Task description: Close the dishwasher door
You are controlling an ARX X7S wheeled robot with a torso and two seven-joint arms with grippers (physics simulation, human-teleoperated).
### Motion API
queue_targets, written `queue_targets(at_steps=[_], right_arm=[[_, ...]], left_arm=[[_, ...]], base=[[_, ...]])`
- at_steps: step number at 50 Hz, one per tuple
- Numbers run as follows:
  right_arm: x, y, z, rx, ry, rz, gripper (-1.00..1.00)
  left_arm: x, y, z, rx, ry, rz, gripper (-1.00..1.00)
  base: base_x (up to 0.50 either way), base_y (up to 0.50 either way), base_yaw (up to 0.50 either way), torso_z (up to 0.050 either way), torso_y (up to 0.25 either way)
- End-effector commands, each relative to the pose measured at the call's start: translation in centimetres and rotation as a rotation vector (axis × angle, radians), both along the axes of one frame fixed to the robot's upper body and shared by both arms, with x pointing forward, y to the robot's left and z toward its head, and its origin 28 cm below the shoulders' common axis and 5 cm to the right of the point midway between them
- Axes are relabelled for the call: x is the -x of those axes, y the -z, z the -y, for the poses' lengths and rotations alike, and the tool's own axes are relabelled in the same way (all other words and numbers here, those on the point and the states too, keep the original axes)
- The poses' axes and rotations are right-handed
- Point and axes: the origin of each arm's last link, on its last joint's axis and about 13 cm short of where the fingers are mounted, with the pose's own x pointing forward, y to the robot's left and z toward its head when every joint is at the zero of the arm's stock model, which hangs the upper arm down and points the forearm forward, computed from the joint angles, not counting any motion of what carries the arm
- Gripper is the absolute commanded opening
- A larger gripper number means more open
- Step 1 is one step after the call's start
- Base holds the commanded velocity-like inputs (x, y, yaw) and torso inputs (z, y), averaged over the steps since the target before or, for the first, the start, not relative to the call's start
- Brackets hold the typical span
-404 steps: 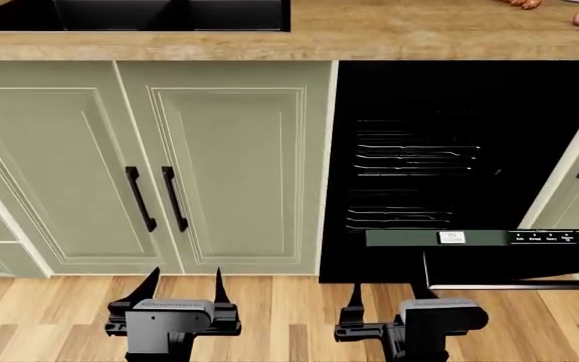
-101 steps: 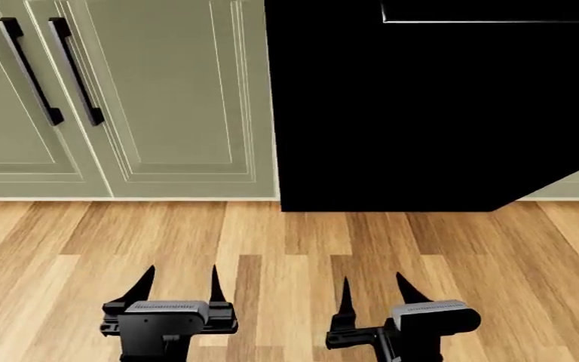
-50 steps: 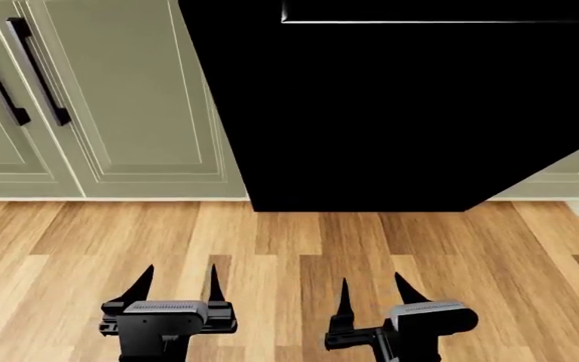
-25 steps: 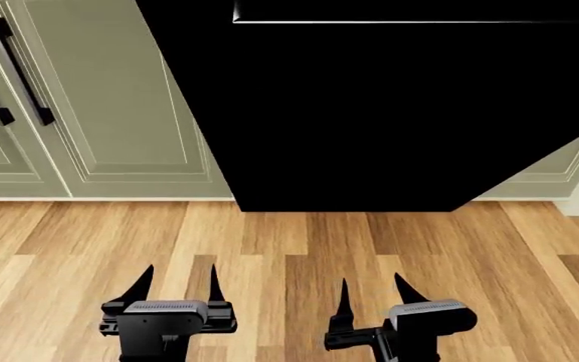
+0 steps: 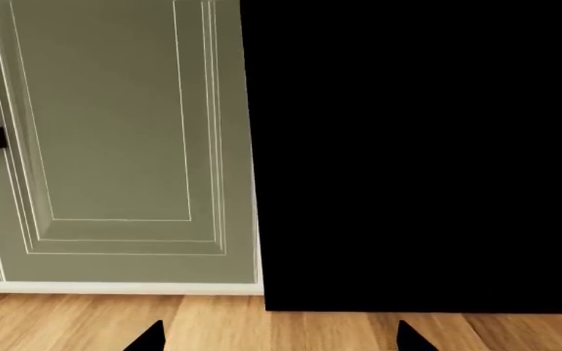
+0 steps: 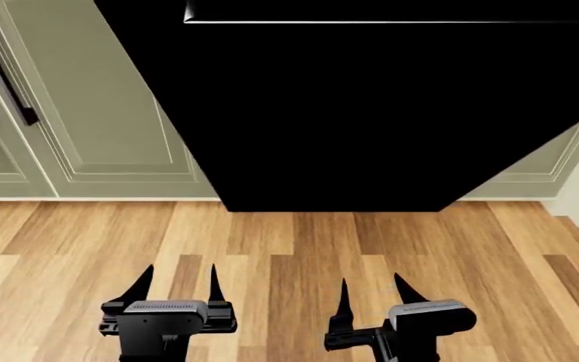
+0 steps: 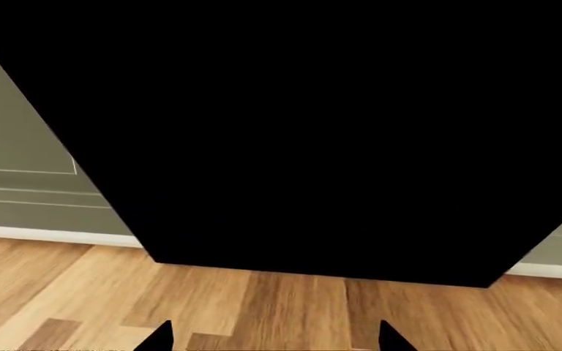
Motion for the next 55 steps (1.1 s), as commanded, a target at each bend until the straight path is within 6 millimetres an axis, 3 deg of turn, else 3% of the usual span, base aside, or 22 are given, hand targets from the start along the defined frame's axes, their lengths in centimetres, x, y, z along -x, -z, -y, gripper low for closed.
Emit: queue_targets(at_steps=[1,55], right_arm=[[-0.03,0.07,0.00,0.003,-0.003,-0.001,1.00],[0.08,0.03,-0.07,0.008,-0.008,-0.004,1.00]], left_arm=[[0.02,0.01,-0.02,0.000,0.000,0.001,1.00],[-0.04,0.09,-0.04,0.006,-0.003,-0.003,1.00]], base=[[0.00,-0.12,0.00,0.000,0.000],[0.00,-0.13,0.00,0.000,0.000]])
